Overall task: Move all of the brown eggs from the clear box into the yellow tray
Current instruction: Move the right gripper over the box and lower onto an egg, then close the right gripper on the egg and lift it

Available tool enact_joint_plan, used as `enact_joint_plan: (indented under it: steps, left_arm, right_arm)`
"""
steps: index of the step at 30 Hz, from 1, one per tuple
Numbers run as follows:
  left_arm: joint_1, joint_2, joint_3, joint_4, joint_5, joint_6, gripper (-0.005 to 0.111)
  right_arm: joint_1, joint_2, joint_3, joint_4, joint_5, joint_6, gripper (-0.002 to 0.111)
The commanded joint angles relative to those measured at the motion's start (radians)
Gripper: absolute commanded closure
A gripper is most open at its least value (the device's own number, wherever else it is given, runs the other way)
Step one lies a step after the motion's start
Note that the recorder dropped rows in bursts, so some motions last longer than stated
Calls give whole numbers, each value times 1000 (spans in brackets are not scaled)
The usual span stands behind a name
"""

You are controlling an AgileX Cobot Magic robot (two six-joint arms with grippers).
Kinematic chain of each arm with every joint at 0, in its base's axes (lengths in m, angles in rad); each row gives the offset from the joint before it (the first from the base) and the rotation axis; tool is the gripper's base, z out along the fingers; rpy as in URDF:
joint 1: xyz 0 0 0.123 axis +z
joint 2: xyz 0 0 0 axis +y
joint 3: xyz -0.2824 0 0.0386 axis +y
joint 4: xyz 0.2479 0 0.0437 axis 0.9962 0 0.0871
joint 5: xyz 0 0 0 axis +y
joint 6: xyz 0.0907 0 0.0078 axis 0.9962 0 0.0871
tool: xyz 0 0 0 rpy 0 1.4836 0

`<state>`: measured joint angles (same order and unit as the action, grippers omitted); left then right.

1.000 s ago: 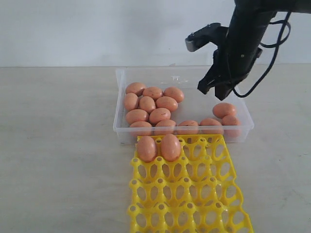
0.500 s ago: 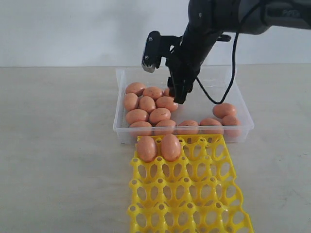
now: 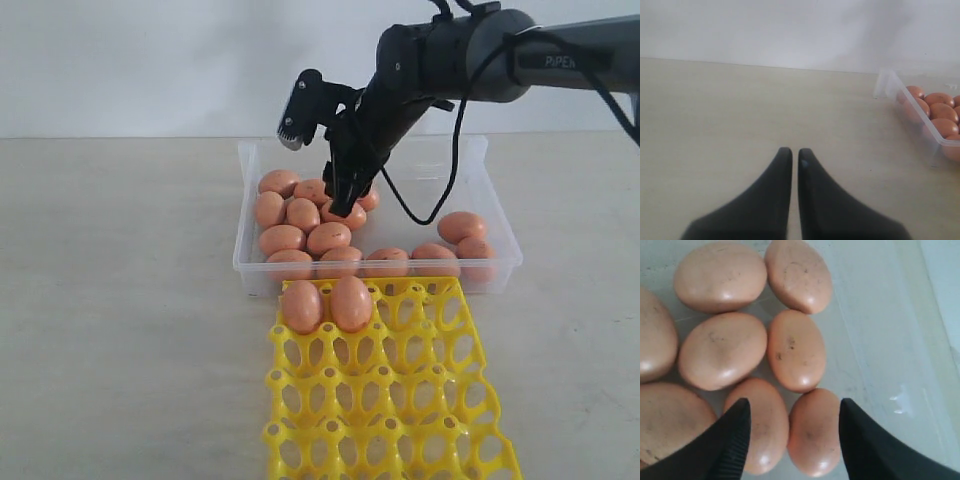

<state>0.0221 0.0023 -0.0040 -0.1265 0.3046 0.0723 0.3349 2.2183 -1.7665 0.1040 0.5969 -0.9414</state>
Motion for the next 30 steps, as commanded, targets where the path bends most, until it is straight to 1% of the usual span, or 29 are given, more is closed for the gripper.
enact_joint_plan:
  steps: [1, 6, 21, 22, 24, 28, 29, 30]
  left_arm:
    - [-4, -2, 4, 4, -13, 4, 103]
    - [-4, -2, 4, 4, -13, 4, 103]
    - [-4, -2, 4, 4, -13, 4, 103]
    - [-4, -2, 4, 4, -13, 4, 103]
    - [-4, -2, 4, 4, -13, 4, 103]
    - [-4, -2, 4, 4, -13, 4, 103]
    - [-4, -2, 4, 4, -13, 4, 103]
    - [-4, -2, 4, 4, -13, 4, 103]
  right_arm:
    - [2, 16, -2, 36, 40, 6, 62]
    - [2, 24, -2, 18, 90, 23, 62]
    - [2, 91, -2, 0, 33, 23, 63]
    - [2, 91, -2, -6, 31, 23, 65]
    - [2, 91, -2, -7, 29, 23, 73]
    - [2, 91, -2, -7, 29, 23, 103]
    - [2, 91, -2, -7, 29, 25, 108]
    - [2, 86, -2, -7, 37, 34, 108]
